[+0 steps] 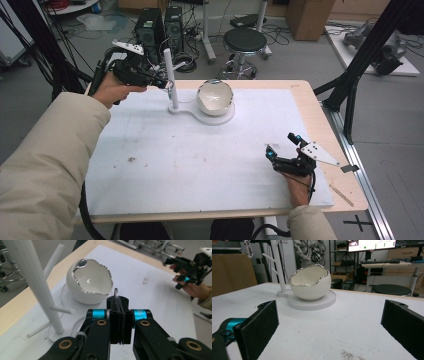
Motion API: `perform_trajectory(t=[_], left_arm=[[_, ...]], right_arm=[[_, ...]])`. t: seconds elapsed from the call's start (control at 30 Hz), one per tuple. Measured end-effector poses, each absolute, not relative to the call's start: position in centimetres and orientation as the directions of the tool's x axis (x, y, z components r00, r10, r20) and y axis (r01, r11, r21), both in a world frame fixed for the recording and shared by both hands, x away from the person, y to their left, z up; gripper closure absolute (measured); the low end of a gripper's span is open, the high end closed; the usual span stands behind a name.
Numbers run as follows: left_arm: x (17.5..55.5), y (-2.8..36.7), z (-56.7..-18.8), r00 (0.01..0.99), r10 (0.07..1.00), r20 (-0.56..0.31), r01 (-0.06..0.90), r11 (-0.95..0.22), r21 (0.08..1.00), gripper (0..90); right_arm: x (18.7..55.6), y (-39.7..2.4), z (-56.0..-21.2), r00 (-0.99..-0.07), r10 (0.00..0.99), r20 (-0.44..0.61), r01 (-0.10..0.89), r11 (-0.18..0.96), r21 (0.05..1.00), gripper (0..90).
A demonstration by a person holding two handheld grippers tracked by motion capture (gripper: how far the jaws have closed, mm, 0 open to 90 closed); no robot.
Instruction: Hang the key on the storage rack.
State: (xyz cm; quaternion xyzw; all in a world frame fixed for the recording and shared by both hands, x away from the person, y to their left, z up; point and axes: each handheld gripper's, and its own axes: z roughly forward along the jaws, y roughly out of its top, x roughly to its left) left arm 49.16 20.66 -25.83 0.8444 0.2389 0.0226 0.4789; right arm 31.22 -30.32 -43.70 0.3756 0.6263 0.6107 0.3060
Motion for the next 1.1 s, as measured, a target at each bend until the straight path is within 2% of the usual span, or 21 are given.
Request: perform_trajectory(t=[0.43,1.1], left_arm=[[50.7,20.9,-27.7,0.858,0.464,-0.218,0.429,-0.416,0.802,88.7],[52.2,21.3,-29.2,0.836,0.495,-0.237,0.463,-0.403,0.79,88.6]], right_arm=[[31.2,-30.7,-44.9,-0.495,0.864,0.091,0.112,-0.04,0.993,0.4],[31.0,-30.6,-45.1,-0.501,0.862,0.078,0.092,-0.036,0.995,0.4]])
